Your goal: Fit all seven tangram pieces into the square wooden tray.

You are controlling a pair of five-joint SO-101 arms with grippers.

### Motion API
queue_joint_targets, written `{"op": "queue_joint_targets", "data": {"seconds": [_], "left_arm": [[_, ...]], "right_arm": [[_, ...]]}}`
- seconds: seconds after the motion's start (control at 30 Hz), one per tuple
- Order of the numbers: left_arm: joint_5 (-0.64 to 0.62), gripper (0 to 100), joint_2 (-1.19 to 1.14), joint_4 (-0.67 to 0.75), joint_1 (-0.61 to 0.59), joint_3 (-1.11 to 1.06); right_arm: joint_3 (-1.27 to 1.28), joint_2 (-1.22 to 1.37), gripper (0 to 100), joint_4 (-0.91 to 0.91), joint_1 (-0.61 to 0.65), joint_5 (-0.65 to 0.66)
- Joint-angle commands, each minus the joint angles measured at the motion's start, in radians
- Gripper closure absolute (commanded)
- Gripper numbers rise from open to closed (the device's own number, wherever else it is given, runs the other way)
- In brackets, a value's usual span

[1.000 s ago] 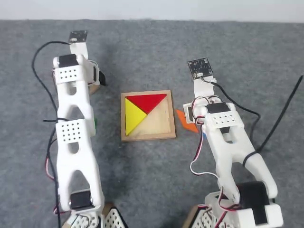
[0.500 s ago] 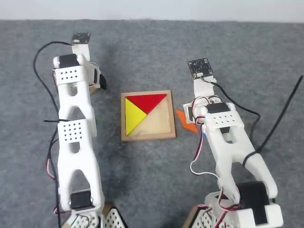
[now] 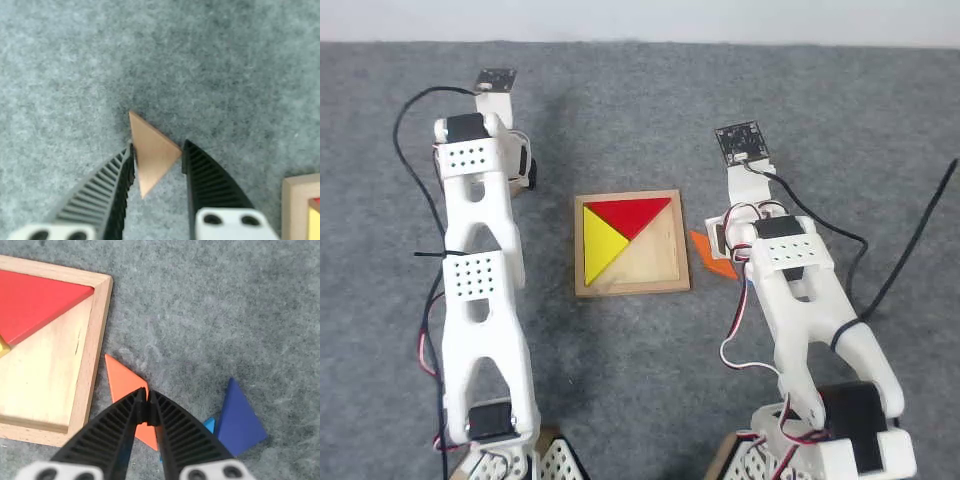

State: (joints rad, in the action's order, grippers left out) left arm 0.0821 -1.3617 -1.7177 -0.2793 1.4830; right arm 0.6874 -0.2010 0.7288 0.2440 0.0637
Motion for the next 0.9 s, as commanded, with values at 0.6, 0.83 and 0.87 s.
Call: {"op": "queue_joint_targets", "data": {"seconds": [0.6,0.83,0.87], "left_arm": [[0.017,89,0.080,-0.043,-0.002,-0.016],[0.017,92,0.259,-0.041,-0.002,-0.277],[0.015,93,0.288,-0.041,-0.002,-0.311]], "right_arm": [[-0.003,-0.056,98.8,-0.022,-0.008,-0.006],[-0.003,-0.058,98.8,-0.022,-0.010,-0.006],[-0.003,-0.058,98.8,-0.022,-0.010,-0.006]]}}
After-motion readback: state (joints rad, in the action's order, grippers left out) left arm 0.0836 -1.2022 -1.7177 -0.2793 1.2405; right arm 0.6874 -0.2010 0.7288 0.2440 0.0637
